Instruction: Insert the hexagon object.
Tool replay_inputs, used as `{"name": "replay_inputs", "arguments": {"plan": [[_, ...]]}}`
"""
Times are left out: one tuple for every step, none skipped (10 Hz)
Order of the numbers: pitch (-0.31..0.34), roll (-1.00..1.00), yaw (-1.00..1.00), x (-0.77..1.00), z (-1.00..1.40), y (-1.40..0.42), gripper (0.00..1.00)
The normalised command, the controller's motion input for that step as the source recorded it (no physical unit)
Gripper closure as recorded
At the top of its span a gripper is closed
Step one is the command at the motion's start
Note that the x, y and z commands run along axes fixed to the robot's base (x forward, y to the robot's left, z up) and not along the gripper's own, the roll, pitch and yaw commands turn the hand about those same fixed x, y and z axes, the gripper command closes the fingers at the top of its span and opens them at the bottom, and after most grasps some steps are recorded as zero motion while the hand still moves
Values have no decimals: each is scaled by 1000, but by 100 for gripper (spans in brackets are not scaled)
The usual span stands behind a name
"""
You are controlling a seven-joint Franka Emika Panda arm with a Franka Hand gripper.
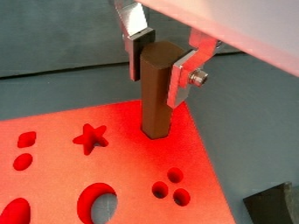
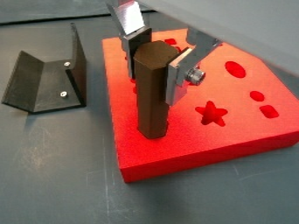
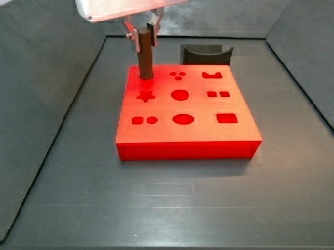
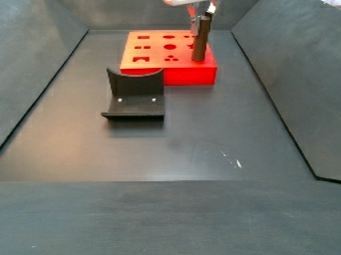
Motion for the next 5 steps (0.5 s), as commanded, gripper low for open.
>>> {"name": "replay_inputs", "arguments": {"plan": [[-20,69,374,0,-89,0,100],[0,110,509,111,-66,0,100],[0,46,337,11,-37,0,100],[0,11,109,0,-34,-6,100],[-24,70,46,0,-329,-37,100]]}}
